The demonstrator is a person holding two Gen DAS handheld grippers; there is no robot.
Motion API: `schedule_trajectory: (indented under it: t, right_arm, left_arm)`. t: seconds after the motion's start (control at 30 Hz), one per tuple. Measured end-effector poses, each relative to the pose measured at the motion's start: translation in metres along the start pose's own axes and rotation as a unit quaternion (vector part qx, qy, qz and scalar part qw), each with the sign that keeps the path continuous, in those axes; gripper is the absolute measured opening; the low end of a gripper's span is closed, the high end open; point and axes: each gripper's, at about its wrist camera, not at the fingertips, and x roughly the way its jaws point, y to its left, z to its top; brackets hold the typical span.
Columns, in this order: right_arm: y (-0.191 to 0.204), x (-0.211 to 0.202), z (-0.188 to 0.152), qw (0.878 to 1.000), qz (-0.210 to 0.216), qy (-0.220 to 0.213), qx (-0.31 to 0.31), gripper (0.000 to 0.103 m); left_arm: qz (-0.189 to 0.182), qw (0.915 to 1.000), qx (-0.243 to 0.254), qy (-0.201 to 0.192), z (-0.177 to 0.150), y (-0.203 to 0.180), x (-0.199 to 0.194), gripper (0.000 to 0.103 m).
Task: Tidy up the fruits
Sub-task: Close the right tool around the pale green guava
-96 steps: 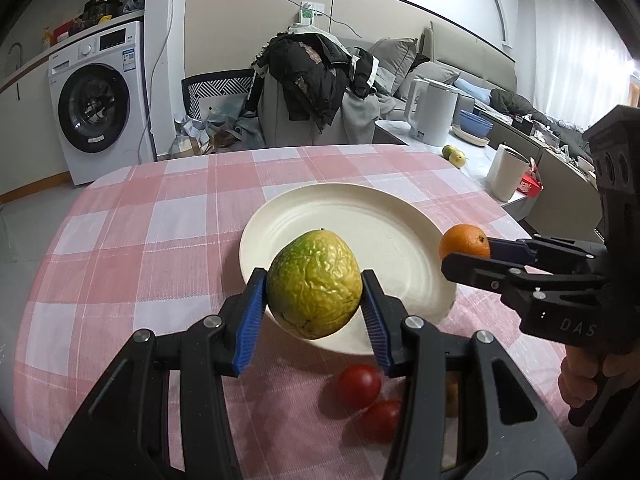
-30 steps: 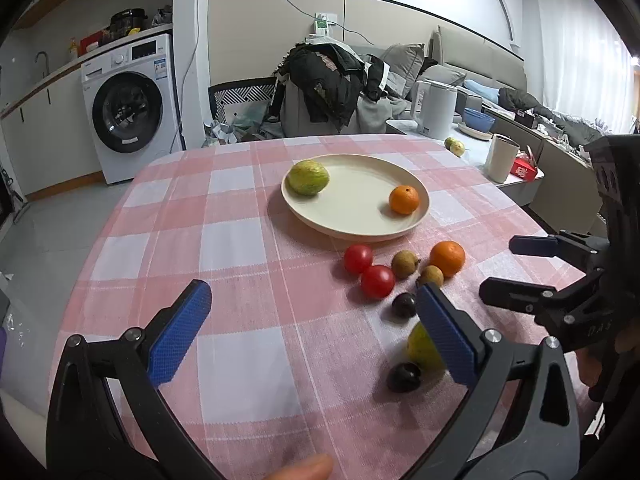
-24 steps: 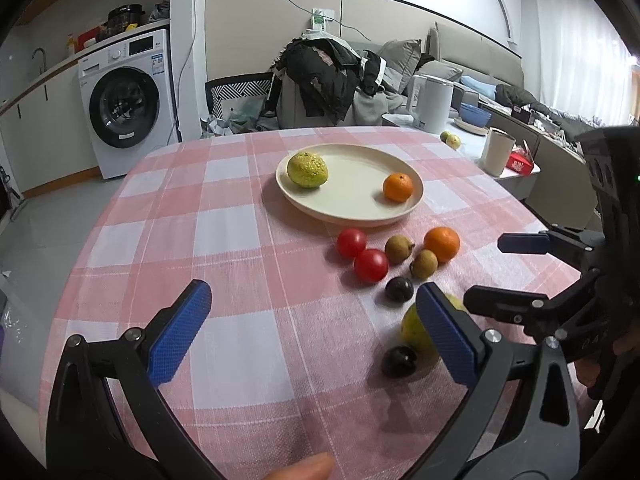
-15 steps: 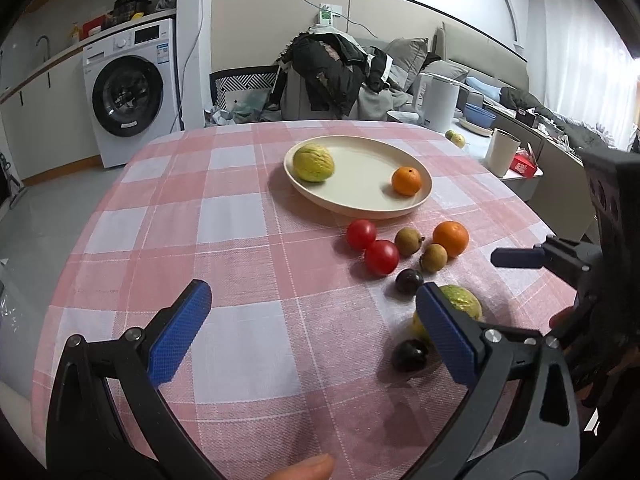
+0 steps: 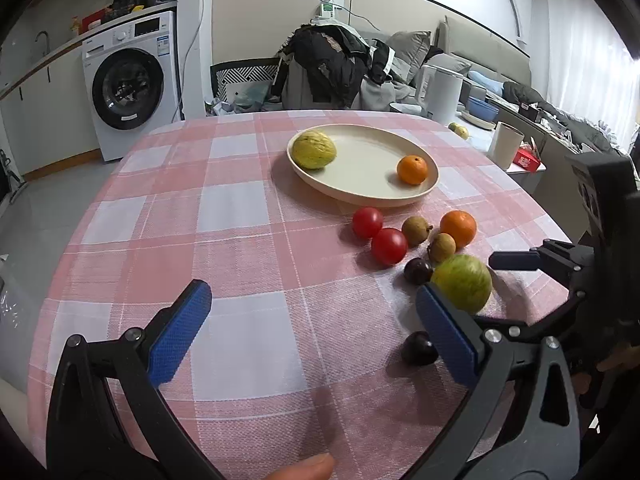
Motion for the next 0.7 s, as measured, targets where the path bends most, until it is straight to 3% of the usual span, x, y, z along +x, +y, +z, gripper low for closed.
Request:
schedule_trajectory:
  t: [0.13,0.27,0.33,0.6,0.7]
  right_arm:
    - [-0.0052,-0.0031,0.0015,1.000,0.006,-0.010,0.010,0.100]
    - [-0.0053,-0.0032,0.0012,1.000,0.022,-0.008,0.009,0.086]
    - [-0.0023,-0.0036,-0.0001,1.000,0.027,-0.008,0.004,0.085]
    - [0.0031,-0.0015,-0.0005,0.999,0.050,-0.012,-0.005,0.064]
    - [0.0026,-0.0035,-0.0004,0.998,0.063,-0.019,-0.004,0.051]
  left_arm:
    - [0.001,1.0000,0.005,0.003,-0.0016,-0.0021,0.0027,0.102]
    - [-0.004,0.9999,0.007,0.012,-0.0032,-0.0045,0.0057,0.102]
    - [-0.006,0.9999,0.007,0.013,-0.0032,-0.0050,0.0062,0.102]
    - [-0.007,0.9998,0.004,0.020,-0.0047,-0.0039,0.0091,0.102]
    - [-0.007,0.9997,0.004,0.022,-0.0048,-0.0047,0.0100,0.102]
